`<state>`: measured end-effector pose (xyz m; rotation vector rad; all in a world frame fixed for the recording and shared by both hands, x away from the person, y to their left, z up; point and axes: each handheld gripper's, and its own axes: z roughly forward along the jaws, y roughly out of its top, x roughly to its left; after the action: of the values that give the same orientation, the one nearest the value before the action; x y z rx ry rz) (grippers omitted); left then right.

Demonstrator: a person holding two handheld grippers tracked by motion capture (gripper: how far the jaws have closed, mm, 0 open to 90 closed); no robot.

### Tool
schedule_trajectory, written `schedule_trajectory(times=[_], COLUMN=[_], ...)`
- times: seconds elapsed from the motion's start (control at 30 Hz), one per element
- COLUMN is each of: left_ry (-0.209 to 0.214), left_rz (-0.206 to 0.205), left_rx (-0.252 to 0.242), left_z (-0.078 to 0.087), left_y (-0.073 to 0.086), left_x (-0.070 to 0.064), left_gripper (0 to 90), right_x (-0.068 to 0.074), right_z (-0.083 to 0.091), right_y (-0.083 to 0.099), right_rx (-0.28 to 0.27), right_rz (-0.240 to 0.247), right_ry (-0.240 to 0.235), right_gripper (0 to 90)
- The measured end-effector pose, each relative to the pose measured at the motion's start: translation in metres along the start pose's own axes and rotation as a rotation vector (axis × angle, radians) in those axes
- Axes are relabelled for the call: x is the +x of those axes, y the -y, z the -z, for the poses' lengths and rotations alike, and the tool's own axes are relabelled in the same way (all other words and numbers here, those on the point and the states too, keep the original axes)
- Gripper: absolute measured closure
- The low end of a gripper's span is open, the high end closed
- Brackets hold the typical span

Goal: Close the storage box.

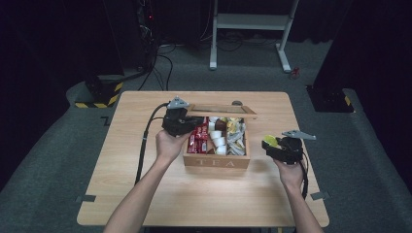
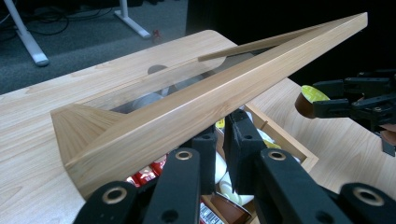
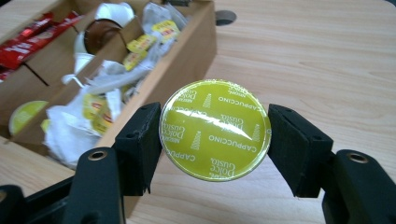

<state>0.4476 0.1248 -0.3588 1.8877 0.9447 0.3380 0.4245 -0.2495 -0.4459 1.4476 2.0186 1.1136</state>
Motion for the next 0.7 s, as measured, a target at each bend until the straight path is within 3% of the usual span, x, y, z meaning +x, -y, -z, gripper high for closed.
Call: schedule_trajectory(times=[0.3,0.7], left_ry=[0.004,0.005], left_rz=[0.003,-0.001], left_rx=[-0.003,0.007], left_z=[0.001,0.003], left_y=[0.000,0.000], left_x=[0.001,0.000], left_gripper=[82.9,82.9], right_x=[-0.011,-0.018], right_z=[-0.008,-0.023], right_y=[0.009,0.022], right_rx=[0.025,0.091], right_rz=[-0.036,-0.038], right_ry=[0.046,0.088], right_gripper=[37.5,37.5])
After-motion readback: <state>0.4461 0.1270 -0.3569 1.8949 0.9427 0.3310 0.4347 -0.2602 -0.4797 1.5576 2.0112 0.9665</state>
